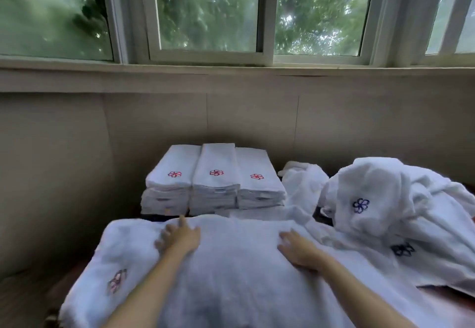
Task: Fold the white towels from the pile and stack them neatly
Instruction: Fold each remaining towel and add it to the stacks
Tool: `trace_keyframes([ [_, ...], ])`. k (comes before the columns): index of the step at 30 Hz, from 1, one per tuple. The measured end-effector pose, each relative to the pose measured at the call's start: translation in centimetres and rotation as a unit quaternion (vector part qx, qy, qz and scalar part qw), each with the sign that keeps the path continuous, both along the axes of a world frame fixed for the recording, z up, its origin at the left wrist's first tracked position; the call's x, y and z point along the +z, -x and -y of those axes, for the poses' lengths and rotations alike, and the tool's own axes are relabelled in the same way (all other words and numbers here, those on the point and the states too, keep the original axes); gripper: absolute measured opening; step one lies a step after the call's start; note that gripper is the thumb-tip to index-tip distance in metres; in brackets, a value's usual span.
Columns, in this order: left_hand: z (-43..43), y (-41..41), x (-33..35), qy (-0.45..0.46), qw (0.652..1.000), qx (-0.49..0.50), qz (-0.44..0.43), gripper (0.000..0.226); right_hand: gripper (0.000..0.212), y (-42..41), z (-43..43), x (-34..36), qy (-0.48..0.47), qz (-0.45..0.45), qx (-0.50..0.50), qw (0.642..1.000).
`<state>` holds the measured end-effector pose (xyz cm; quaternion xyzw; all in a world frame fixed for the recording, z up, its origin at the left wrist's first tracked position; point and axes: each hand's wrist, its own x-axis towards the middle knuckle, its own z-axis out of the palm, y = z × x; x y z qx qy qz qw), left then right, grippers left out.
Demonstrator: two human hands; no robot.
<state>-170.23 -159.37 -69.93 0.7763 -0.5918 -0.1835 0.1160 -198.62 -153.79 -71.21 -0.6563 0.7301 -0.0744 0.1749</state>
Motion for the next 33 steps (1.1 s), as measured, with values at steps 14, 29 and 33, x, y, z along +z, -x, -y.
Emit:
trace_keyframes([
  [14, 4.3, -1.6, -6.2, 0.015, 0.989, -0.076, 0.125, 0.07, 0.049, 0.1, 1.0, -6.0, 0.064, -0.063, -0.093, 0.992],
  [29, 2.4, -1.2, -3.4, 0.087, 0.983, -0.136, 0.089, 0.032, 0.036, -0.3, 0.2, -1.7, 0.073, -0.251, -0.053, 0.964],
  [33, 2.8, -4.3, -2.6, 0.103, 0.991, -0.052, 0.068, 0.039, 0.019, 0.3, 1.2, -1.7, 0.106, -0.28, -0.06, 0.952],
])
